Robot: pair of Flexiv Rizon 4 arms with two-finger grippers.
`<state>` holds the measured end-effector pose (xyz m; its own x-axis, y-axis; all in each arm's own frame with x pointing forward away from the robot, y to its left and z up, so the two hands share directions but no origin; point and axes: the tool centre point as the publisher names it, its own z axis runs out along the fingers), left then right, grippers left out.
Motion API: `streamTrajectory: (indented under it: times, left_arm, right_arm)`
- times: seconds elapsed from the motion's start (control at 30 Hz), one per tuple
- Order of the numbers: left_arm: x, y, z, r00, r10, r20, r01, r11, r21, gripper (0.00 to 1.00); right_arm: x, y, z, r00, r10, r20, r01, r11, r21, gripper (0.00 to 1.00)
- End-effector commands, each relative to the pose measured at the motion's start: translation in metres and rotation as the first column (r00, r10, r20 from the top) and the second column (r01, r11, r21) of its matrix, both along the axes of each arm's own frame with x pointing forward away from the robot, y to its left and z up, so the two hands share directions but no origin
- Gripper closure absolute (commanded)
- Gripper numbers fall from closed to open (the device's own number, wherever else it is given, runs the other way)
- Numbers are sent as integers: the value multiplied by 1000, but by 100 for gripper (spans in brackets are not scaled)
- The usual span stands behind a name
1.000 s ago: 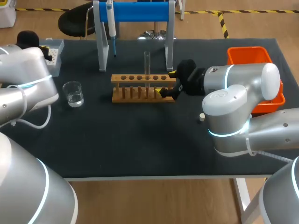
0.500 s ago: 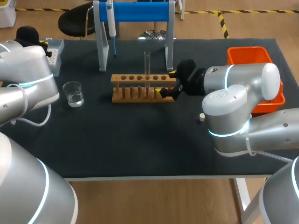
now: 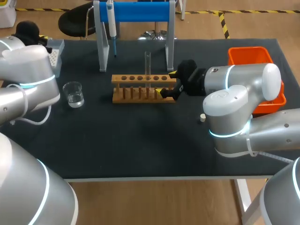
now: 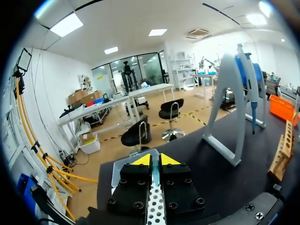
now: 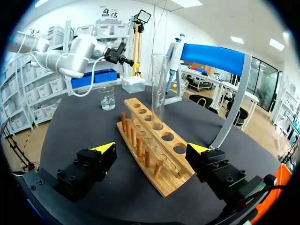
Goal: Invert the test tube, pick up the pipette, mount the tip to pipette, aspirate from beaker and dispense into the tube, eject the tip, return the pipette, and cap with the stopper.
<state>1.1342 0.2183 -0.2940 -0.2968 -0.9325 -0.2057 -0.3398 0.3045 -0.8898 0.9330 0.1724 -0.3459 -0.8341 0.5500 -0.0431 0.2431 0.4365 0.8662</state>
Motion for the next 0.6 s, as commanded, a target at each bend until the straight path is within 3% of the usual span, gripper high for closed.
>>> streamTrajectory:
  times: [0.03, 0.23, 0.27, 0.33, 0.6]
  left_arm:
    - [-15, -5, 13, 999, -44, -8, 44, 999, 7, 100]
    - [-45, -27, 41, 974, -223, -27, 223, 975, 4, 100]
    - [-52, -33, 47, 962, -270, -35, 270, 963, -6, 100]
    - [-69, -49, 60, 900, -430, -68, 427, 903, -52, 100]
    - [-69, -49, 60, 900, -430, -68, 427, 903, -52, 100]
  right_arm:
    - [0, -1, 0, 1000, 1, -1, -1, 1000, 1, 0]
    - [0, -1, 0, 1000, 1, -1, -1, 1000, 1, 0]
    - [0, -1, 0, 1000, 1, -1, -1, 1000, 1, 0]
    - [0, -1, 0, 1000, 1, -1, -1, 1000, 1, 0]
    - [0, -1, 0, 1000, 1, -1, -1, 1000, 1, 0]
